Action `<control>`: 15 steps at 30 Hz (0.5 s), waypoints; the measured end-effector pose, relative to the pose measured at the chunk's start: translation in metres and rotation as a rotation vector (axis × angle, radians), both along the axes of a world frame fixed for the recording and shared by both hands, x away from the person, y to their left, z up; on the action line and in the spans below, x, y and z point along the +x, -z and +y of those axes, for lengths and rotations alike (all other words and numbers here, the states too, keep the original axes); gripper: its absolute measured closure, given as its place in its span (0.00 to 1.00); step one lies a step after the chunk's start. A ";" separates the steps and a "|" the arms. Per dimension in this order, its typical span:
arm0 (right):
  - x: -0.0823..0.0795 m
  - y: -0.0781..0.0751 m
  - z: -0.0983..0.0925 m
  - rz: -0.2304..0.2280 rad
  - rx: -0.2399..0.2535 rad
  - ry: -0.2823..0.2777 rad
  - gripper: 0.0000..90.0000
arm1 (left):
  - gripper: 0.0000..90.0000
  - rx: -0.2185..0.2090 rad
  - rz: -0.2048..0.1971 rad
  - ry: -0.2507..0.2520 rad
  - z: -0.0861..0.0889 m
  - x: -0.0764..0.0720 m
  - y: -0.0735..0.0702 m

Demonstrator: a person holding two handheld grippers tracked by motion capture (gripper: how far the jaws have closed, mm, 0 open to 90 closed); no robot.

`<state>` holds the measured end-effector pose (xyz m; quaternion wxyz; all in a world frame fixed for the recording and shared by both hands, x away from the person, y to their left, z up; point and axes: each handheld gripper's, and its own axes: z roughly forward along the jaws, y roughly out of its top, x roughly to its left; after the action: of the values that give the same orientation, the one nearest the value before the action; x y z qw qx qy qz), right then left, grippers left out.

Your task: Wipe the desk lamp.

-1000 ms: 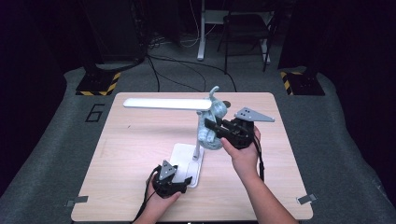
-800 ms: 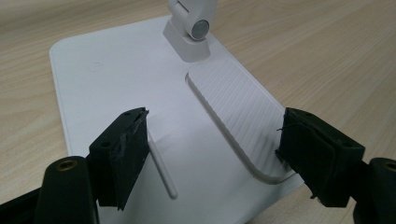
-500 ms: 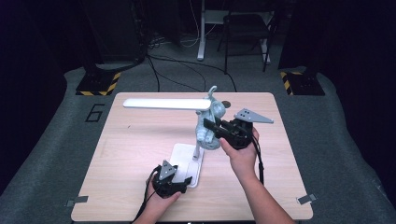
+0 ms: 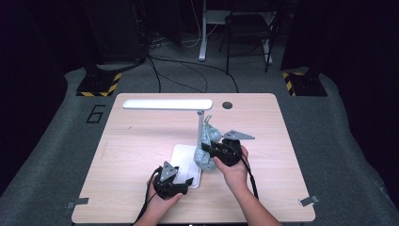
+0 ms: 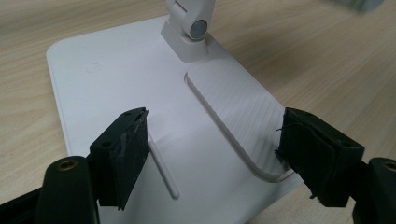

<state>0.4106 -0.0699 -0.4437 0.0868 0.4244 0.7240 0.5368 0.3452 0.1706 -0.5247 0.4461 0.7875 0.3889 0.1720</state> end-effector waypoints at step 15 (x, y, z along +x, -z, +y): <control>0.005 0.047 0.009 0.132 -0.061 -0.013 0.79 | 0.27 0.001 -0.003 0.001 0.000 0.000 0.000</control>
<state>0.4153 -0.0608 -0.4905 0.0482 0.4512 0.7469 0.4860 0.3449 0.1705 -0.5247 0.4466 0.7876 0.3877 0.1731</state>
